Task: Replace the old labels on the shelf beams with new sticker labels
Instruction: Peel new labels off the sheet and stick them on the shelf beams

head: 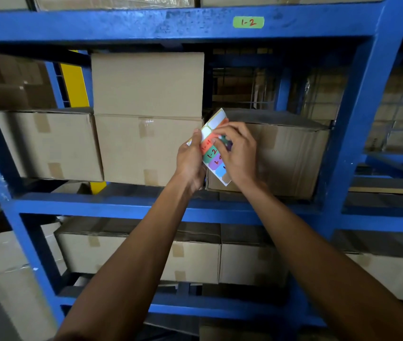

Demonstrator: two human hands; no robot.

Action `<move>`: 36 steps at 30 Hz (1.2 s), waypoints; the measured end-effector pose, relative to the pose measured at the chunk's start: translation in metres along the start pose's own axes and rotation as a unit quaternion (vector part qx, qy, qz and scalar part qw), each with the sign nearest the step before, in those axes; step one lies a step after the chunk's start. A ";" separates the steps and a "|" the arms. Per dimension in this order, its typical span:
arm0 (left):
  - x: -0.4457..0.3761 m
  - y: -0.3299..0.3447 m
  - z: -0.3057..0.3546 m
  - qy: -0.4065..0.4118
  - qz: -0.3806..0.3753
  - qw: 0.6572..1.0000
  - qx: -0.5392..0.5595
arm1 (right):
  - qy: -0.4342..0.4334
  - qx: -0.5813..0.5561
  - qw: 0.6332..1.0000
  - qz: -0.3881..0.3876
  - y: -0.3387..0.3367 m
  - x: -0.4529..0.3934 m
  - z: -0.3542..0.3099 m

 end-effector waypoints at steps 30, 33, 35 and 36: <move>-0.019 -0.002 0.001 0.005 -0.001 0.999 0.031 | 0.012 -0.106 0.992 -0.060 0.032 -0.015 0.025; -0.024 -0.013 -0.003 -0.021 -0.013 0.999 0.028 | 0.021 -0.103 0.991 -0.081 0.039 -0.012 0.028; -0.026 -0.020 -0.005 -0.040 -0.024 0.999 0.022 | 0.022 -0.099 0.990 -0.096 0.043 -0.009 0.028; -0.026 -0.023 -0.006 -0.044 -0.031 0.998 0.016 | 0.023 -0.100 0.989 -0.105 0.044 -0.006 0.028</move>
Point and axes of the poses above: each hand's wrist, its own x-axis away from the middle knuckle, its own y-axis out of the palm, z = x × y, the point moved 8 cm from there along -x, towards the middle knuckle, and after that the axes turned 8 degrees about x, right-handed, at the moved point
